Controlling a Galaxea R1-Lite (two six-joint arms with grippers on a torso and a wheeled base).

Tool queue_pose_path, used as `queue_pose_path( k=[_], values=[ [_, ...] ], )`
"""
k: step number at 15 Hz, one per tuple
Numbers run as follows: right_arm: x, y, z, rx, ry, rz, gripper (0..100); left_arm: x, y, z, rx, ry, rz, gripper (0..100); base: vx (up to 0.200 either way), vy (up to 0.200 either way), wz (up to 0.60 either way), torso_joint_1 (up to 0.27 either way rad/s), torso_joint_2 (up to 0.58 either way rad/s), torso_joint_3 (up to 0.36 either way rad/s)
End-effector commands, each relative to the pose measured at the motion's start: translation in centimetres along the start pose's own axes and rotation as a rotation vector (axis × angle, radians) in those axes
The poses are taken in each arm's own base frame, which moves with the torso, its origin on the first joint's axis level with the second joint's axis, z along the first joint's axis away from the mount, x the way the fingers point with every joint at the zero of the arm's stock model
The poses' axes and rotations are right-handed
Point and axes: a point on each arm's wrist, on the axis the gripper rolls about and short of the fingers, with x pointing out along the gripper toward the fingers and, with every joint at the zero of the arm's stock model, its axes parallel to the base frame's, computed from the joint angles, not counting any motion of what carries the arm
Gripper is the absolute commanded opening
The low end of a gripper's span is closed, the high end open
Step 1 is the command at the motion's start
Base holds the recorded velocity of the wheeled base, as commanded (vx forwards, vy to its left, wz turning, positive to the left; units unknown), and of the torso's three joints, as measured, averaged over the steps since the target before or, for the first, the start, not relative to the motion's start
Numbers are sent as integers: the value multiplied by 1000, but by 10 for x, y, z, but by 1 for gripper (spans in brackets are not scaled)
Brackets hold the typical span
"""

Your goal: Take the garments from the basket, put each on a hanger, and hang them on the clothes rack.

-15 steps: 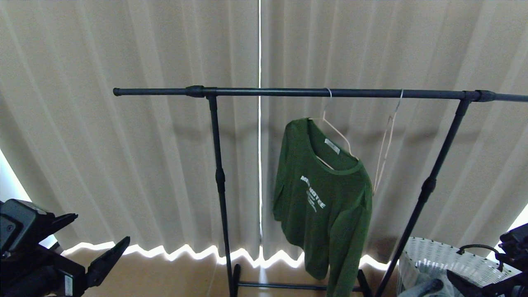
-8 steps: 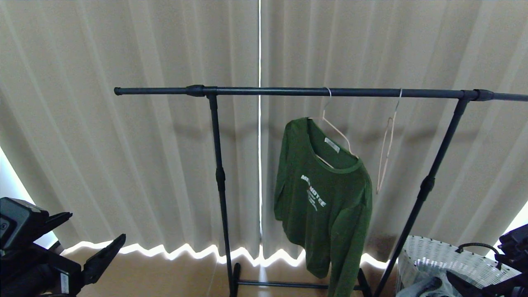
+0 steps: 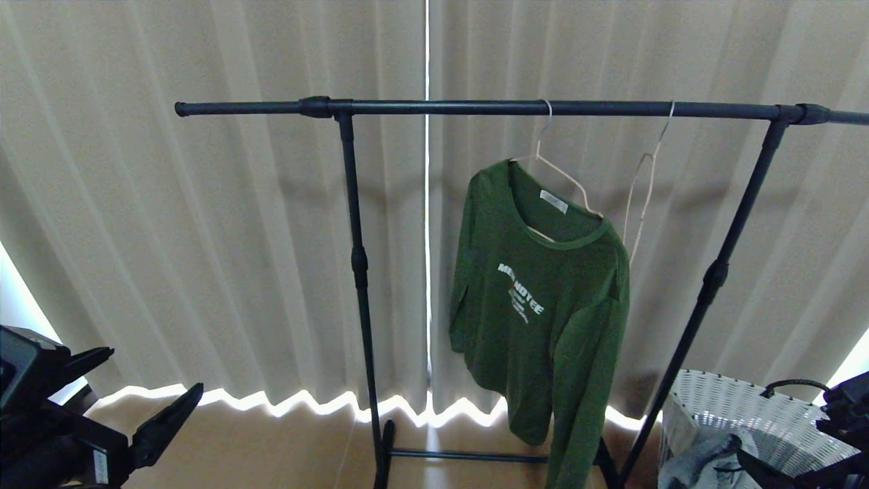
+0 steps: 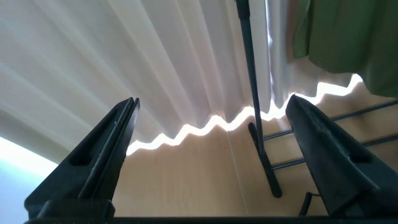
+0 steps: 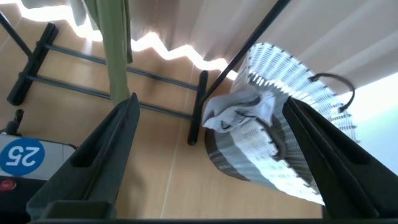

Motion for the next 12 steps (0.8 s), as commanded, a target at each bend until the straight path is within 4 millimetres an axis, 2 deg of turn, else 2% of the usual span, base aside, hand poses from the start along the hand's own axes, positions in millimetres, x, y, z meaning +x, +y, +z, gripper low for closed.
queue_pose_path(
  k=[1, 12],
  values=[
    [-1, 0, 0, 0, -8, -1, 100, -2, 0, 1, -1, -11, 4, 100, 0, 0, 0, -222, 481, 266],
    [-4, 0, -1, 0, -22, -2, 100, -1, 0, -1, 10, -2, 1, 100, 0, 0, 0, -203, 467, 261]
  ],
)
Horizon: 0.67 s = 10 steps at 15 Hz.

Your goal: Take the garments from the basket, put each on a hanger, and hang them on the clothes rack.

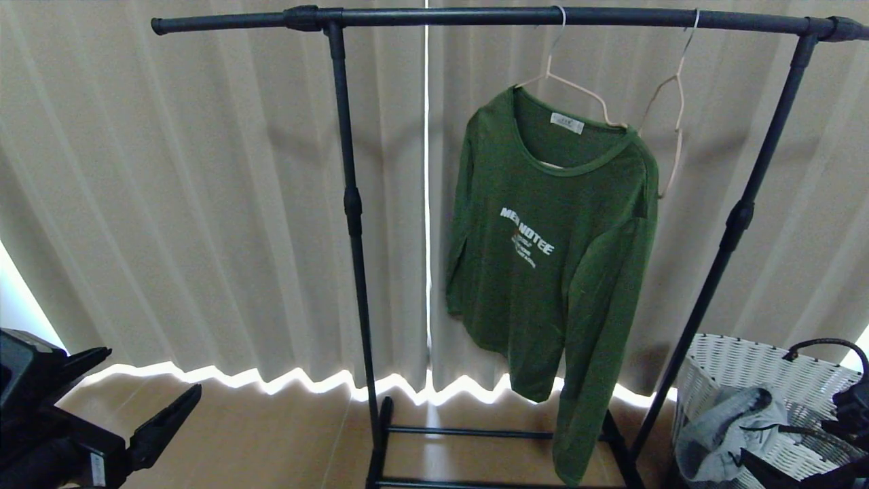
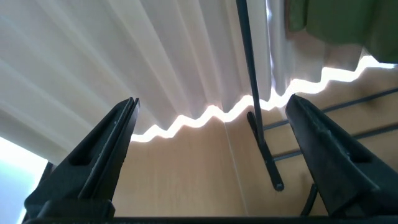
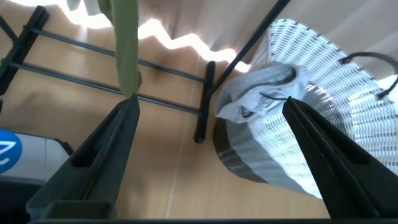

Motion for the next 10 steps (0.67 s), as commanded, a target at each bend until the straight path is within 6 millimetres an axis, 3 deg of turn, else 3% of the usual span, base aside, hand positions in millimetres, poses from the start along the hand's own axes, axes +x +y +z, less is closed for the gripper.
queue_pose_path(
  k=[1, 4, 10],
  values=[
    [0, 0, 0, -1, 2, 1, 100, 1, 0, 0, 0, 4, -1, 100, 0, 0, 0, -188, 461, 232],
    [0, 0, -1, -33, 5, 0, 100, 1, 0, 0, 0, 4, -1, 100, 0, 0, 0, -74, 199, 113],
    [-1, 1, -4, -37, 11, 4, 100, 1, 0, -1, 0, 7, -2, 100, 0, 0, 0, -4, 11, 7]
  ],
)
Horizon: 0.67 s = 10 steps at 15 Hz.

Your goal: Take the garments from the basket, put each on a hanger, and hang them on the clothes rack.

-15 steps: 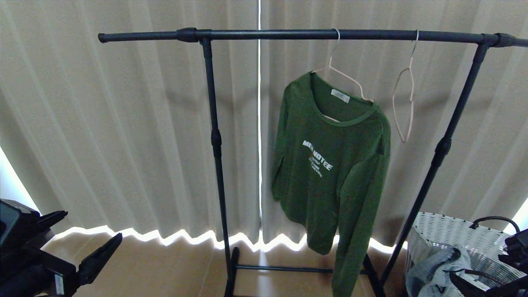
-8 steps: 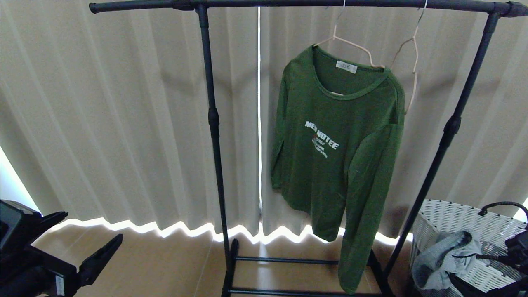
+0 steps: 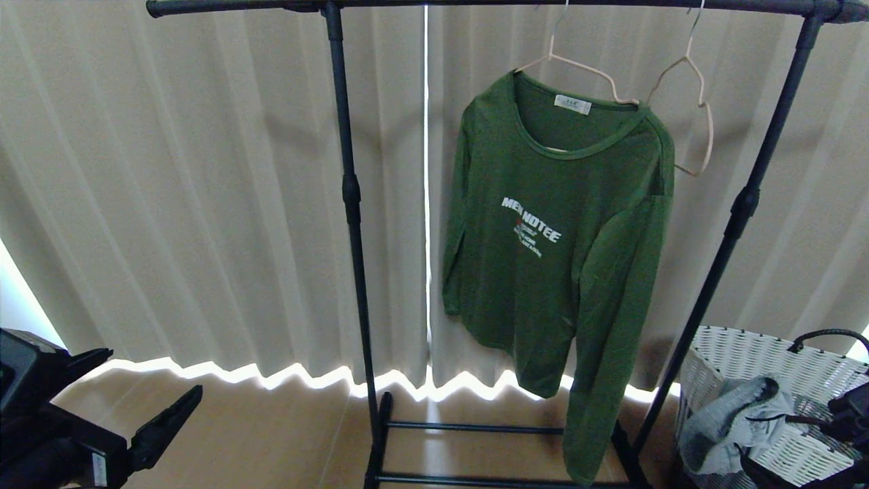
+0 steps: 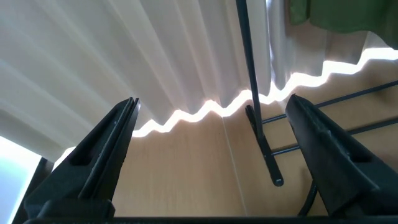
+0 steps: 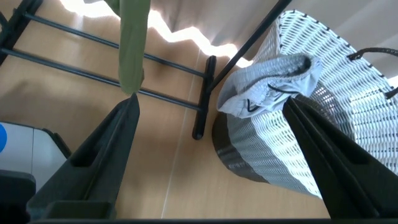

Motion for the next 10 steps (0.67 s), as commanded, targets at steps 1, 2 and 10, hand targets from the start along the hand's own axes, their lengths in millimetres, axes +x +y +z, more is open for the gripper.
queue_pose_path(
  k=[1, 2, 10],
  values=[
    [0, 1, -3, -3, 9, 3, 100, 0, 0, 0, 0, 2, 0, 100, 0, 0, 0, 0, 0, 0],
    [0, 1, -5, -4, 14, 4, 100, 0, 0, 0, 0, 0, 0, 100, 0, 0, 0, 0, 0, 0],
    [-6, 1, -6, -89, -23, -6, 100, 1, -1, -3, 4, 14, -8, 100, 0, 0, 0, 0, 0, 0]
  ],
)
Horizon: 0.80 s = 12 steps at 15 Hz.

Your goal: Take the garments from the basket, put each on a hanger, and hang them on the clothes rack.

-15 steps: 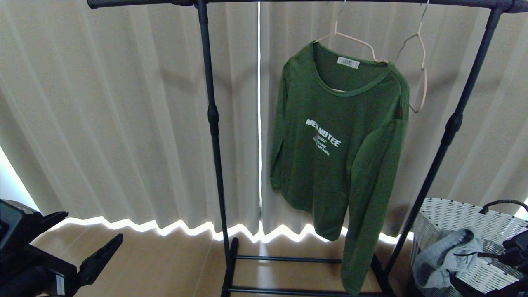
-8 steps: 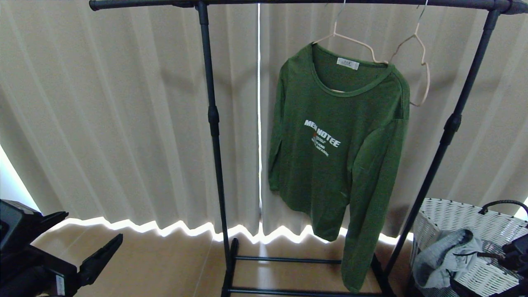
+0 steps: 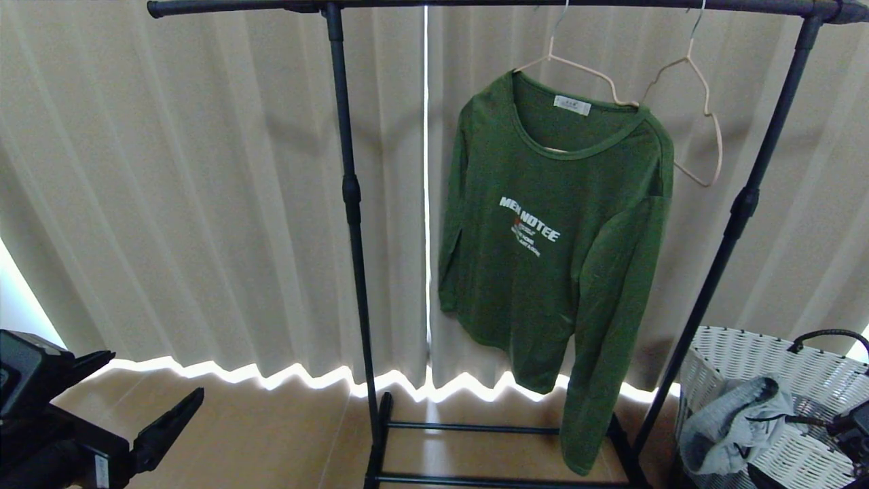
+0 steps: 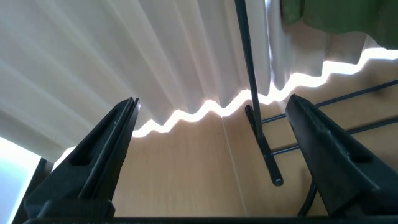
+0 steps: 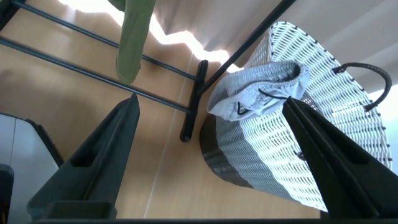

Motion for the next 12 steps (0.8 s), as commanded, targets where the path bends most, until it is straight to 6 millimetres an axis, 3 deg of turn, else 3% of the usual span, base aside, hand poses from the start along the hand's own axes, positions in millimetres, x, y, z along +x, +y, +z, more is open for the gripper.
queue_pose_path(
  k=[1, 3, 12],
  values=[
    [0, 0, 0, 0, -5, -1, 100, 1, 0, 0, 0, 2, -2, 100, 0, 0, 0, 0, 0, 0],
    [0, 0, 0, 0, -4, 1, 100, 1, 0, 1, 0, -2, -1, 100, 0, 0, 0, 0, 0, 0],
    [-1, 1, -2, -1, 1, 4, 100, 0, -1, -1, 19, 3, -9, 100, 0, -200, 0, 2, 4, 5]
  ],
)
